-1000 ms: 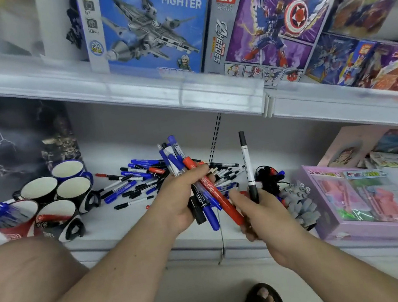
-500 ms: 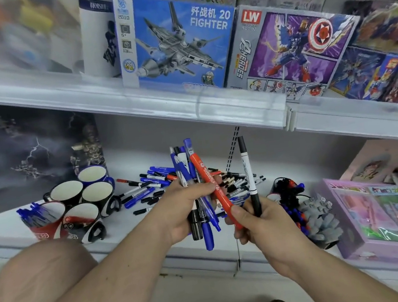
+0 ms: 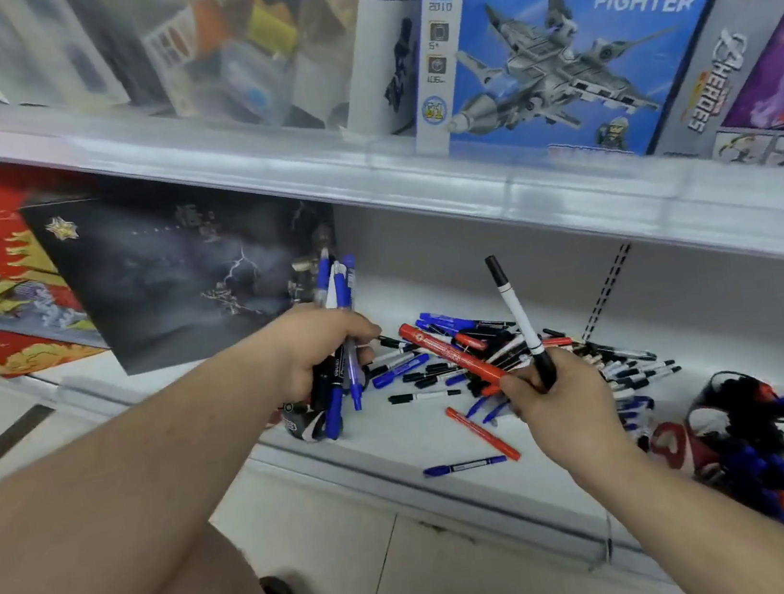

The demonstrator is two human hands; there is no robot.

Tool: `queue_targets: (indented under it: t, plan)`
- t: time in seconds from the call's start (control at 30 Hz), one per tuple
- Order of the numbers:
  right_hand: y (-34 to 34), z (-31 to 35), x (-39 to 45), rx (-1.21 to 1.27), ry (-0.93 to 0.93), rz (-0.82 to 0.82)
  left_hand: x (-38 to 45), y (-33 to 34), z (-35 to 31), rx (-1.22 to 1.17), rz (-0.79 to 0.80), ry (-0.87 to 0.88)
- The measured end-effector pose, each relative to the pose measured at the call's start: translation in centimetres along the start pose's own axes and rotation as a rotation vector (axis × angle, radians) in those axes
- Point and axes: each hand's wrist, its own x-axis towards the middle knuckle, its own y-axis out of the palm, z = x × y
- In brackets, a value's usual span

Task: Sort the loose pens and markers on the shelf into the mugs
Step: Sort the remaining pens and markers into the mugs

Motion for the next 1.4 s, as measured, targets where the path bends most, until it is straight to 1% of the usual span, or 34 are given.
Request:
queue_targets:
  t: [0.13,0.27,0.37,0.53,0.63,0.7,0.87,1.0,1.1,1.2,1.27,1.33,1.4]
  plan:
    - [5.1,1.0,2.2,-0.08,-0.11,0.06,1.6,-6.0,1.2,0.036,-0.088,-0.026]
    - [10.9,1.2,4.5,-0.161,-0.188,0.09,2.8,-10.0,2.0,0.06,-0.114,-0.05]
    - [15.0,1.6,6.0,-0.195,-0.236,0.114,3.4,-12.1,2.1,0.042,-0.08,-0.099]
    - [21.2,1.9,8.1,-0.246,-0.252,0.192,4.7,-14.7,2.8,-0.02,0.016,-0.157]
    - [24.1,1.4,8.9,-0.3,-0.276,0.212,5.3,-15.7,3.1,-0.079,0.042,-0.172]
    - [25.9,0.7,9.3,-0.348,-0.272,0.257,5.6,-16.2,3.2,-0.128,0.047,-0.175]
    - [29.5,-1.0,9.4,-0.476,-0.181,0.39,5.6,-17.0,3.7,-0.199,0.068,-0.19]
    - [30.5,-1.0,9.3,-0.456,-0.134,0.482,5.6,-17.6,4.0,-0.253,0.07,-0.161]
    - [29.3,0.1,8.8,-0.333,-0.025,0.496,5.4,-17.7,4.3,-0.295,0.095,-0.123]
    - [26.3,2.4,7.4,0.002,0.123,0.402,4.8,-17.4,4.2,-0.338,0.213,-0.078]
    - [23.8,4.7,5.9,0.221,0.188,0.397,4.6,-17.0,4.0,-0.337,0.285,-0.058]
    - [21.5,6.8,4.3,0.381,0.205,0.441,4.7,-16.4,3.8,-0.3,0.349,-0.025]
    - [19.8,8.4,3.2,0.43,0.148,0.473,4.7,-15.7,3.6,-0.253,0.406,0.011]
